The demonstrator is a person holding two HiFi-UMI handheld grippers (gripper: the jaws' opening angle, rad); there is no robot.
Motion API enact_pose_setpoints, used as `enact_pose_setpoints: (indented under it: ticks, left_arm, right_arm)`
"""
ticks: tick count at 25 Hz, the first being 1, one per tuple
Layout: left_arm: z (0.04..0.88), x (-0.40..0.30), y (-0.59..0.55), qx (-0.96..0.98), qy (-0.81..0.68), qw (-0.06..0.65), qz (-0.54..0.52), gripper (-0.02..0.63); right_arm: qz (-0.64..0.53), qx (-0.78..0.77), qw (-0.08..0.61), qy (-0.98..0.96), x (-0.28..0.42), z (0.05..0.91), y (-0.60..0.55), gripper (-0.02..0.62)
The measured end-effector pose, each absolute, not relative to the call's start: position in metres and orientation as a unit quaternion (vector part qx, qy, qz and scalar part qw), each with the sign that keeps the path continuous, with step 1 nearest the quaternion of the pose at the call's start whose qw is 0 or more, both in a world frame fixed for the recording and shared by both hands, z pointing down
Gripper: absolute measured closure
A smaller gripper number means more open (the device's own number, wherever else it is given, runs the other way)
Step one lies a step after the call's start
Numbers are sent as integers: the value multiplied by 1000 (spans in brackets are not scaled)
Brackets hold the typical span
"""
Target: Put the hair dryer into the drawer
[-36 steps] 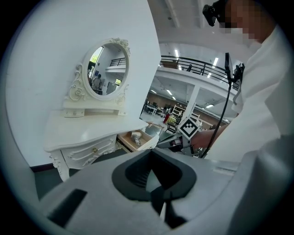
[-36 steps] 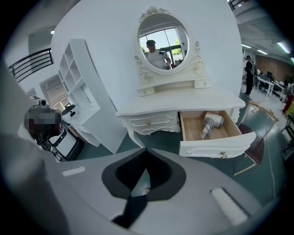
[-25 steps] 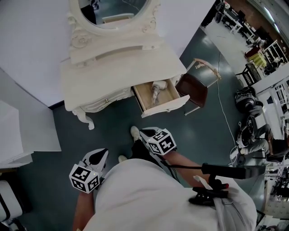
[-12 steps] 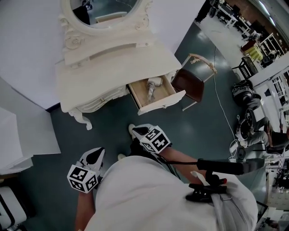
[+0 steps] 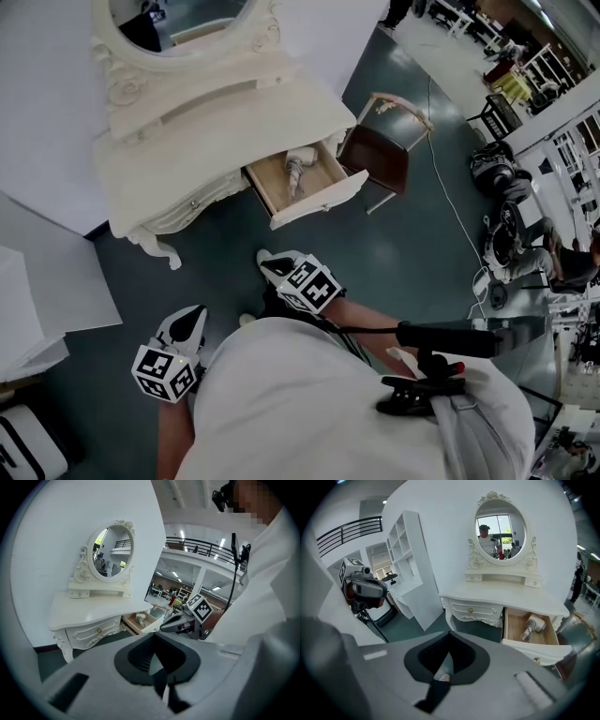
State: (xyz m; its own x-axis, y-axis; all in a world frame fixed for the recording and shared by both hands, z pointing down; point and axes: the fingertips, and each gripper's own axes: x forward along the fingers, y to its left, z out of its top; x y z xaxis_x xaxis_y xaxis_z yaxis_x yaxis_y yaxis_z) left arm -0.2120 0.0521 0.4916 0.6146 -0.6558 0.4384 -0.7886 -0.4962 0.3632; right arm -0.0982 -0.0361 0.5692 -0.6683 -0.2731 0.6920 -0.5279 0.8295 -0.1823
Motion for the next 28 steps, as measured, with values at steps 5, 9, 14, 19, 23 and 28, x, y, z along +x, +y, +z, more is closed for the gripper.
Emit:
enact_pose_setpoints:
  ticks: [5,9,14,19,23,28]
  left_arm:
    - [491,-205,53,858,-417,273,125,606]
    - [492,-200,54,859,-413,274,128,606]
    - [496,-192,54,861,-405,278,131,606]
    - [499,-184,50,864,-394,281,135,606]
    - [504,-172,48,868,-379,289,136,606]
    - [514,-168,37,871,-366,297,140,606]
  right_arm:
    - [187,224,339,-895,-93,568,-33,595]
    - [185,224,338,-895,-88,569,-30,595]
    - [187,226,339,-894,-82,572,-27,595]
    - [189,234,338,-892,-72,573,-26,595]
    - [194,241,343,-887,-60,574,-24,595]
    - [200,247,352,-880,-48,577,-25,595]
